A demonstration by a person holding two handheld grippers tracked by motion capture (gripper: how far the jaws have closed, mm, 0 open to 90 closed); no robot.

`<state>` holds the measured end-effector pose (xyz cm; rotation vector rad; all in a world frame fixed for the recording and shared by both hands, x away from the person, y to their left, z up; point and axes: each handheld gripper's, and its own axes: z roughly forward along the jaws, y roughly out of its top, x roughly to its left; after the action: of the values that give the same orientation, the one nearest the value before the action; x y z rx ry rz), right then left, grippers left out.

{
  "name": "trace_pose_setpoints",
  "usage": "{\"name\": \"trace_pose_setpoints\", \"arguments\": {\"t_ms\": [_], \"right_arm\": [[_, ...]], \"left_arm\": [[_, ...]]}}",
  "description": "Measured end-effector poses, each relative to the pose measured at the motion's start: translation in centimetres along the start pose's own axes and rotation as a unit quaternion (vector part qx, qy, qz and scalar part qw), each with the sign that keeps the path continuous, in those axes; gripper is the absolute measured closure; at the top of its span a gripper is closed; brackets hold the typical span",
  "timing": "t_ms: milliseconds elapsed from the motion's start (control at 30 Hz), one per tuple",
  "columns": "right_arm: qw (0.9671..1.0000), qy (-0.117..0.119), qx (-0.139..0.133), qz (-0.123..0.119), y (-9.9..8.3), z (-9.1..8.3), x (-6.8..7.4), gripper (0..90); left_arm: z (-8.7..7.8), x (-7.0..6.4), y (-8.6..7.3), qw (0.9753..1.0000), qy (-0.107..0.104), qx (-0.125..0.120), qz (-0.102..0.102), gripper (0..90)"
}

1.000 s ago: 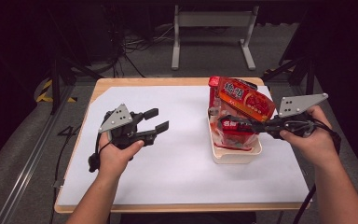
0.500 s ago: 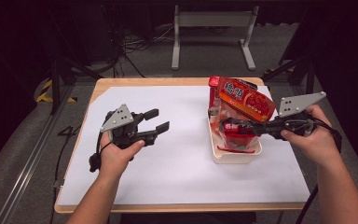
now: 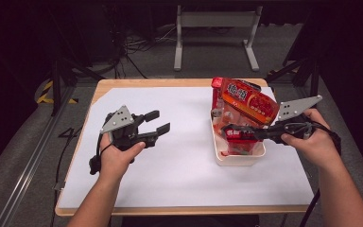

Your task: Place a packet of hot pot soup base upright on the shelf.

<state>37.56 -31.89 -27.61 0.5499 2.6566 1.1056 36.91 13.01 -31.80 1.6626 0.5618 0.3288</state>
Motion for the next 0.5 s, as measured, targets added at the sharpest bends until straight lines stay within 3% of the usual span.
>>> {"name": "trace_pose_setpoints", "arguments": {"t_ms": [500], "right_arm": [[0.9998, 0.011, 0.001, 0.018, -1.6, 1.2, 0.2, 86.6]], "left_arm": [[0.2, 0.2, -0.2, 1.0, 0.0, 0.003, -0.005, 40.0]]}}
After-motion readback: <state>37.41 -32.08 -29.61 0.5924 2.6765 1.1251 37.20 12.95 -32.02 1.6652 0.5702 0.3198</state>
